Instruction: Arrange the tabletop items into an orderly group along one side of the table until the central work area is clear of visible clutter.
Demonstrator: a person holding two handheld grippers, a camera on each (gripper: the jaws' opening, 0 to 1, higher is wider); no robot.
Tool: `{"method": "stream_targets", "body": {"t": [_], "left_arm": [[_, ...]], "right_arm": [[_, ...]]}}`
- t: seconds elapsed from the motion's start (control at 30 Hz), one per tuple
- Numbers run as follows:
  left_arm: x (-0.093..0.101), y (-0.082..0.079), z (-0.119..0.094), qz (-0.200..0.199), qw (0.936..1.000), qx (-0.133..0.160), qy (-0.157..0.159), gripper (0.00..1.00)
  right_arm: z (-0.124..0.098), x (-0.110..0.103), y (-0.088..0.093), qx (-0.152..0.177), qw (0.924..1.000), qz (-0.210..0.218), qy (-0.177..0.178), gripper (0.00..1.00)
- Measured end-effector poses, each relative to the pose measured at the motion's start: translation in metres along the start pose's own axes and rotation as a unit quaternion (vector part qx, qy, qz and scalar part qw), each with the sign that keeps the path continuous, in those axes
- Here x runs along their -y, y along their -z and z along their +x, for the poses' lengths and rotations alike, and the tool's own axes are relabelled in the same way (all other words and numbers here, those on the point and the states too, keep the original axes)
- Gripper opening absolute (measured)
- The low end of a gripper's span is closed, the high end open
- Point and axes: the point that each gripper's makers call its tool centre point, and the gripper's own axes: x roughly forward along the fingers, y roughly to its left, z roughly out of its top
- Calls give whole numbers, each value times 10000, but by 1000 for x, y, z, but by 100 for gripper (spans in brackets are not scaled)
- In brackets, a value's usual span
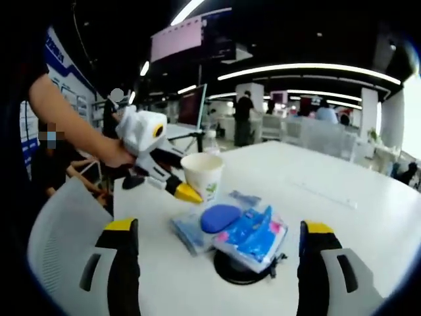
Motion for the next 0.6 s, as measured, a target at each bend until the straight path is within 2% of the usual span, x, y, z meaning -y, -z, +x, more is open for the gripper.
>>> {"method": "stream_targets", "body": {"t": [0.6], "left_arm": [[-22,15,-3,-98,9996,-9,-257,40]], "right_arm": [[-4,0,4,-13,10000,-45,86,99]]}}
